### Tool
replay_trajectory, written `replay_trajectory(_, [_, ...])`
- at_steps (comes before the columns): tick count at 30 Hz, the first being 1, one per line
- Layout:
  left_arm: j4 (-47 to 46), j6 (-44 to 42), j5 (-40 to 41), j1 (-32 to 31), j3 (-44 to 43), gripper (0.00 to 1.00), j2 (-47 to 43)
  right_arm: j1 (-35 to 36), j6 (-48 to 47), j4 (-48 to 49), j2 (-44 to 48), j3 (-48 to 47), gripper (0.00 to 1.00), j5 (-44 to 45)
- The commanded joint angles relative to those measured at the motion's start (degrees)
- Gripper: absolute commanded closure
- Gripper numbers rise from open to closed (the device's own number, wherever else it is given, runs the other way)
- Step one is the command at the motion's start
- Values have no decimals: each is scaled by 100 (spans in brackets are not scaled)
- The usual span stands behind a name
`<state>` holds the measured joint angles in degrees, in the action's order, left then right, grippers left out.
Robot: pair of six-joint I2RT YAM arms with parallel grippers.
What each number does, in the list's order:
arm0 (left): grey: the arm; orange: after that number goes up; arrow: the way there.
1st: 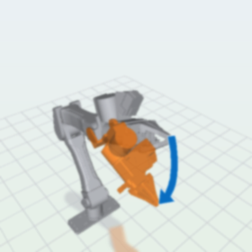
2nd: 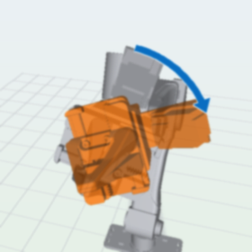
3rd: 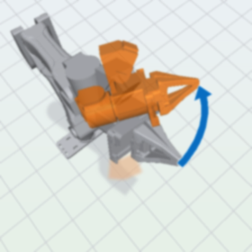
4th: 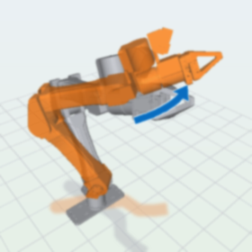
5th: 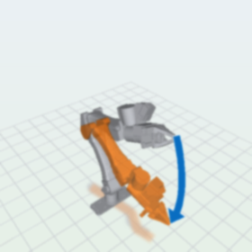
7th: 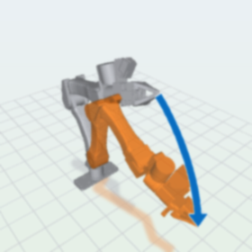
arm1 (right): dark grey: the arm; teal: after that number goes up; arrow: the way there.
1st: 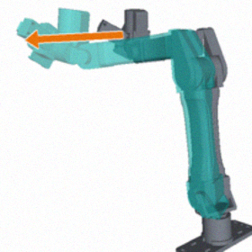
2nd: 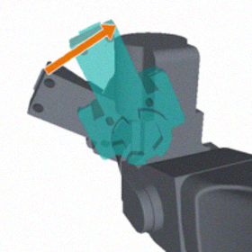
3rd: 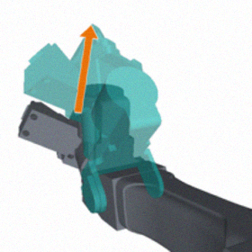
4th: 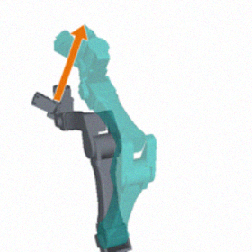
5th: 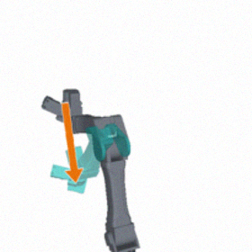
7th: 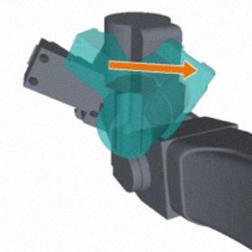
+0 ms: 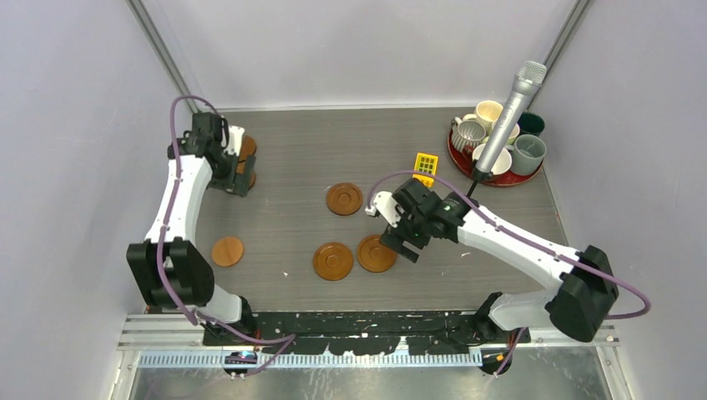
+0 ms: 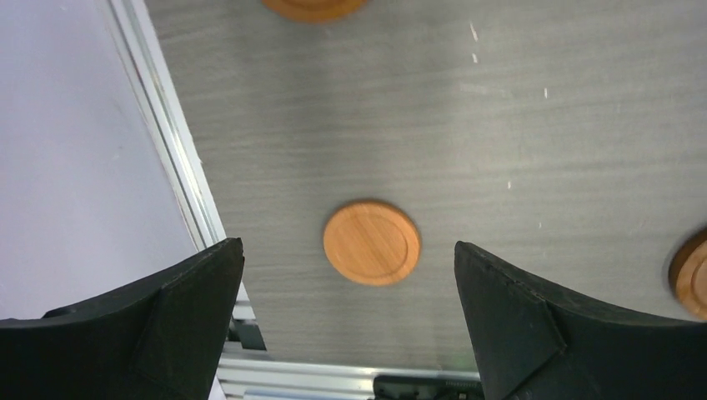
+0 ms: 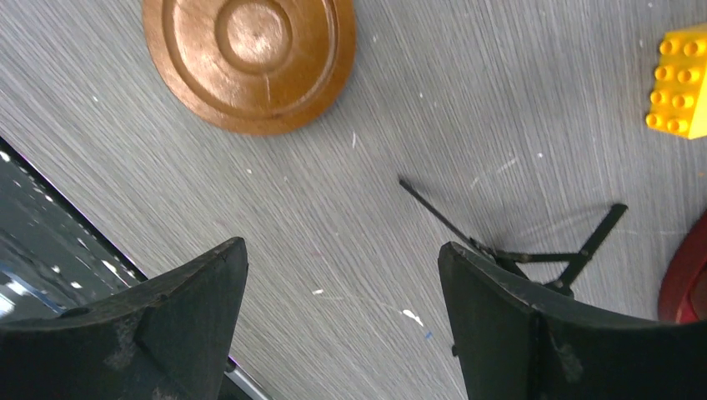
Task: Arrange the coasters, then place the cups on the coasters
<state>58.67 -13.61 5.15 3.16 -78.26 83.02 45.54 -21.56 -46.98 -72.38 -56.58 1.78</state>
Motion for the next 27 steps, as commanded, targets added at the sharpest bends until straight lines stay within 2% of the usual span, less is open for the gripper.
replay_trajectory(1, [73,440,243,113,-919,0,578,10,291,254,-490,-520,11,-451])
replay_trajectory(8, [-8,764,443,161,-2332,0,1868,17,765,758,-1452,-1382,11,-410])
replay_trajectory(15, [305,1025,7,313,-4231,5,3450,16,1431,1069,-2562,-2548,11,-207])
replay_trajectory(18, [172,898,-331,356,-4630,7,3858,15,1666,1254,-2942,-2896,11,29])
replay_trajectory(22, [95,974,-364,471,-5196,11,4419,16,1895,1509,-3471,-3327,11,456])
replay_trajectory(27, [-49,1315,-886,807,-5674,21,5012,14,2077,1644,-4118,-3876,12,792])
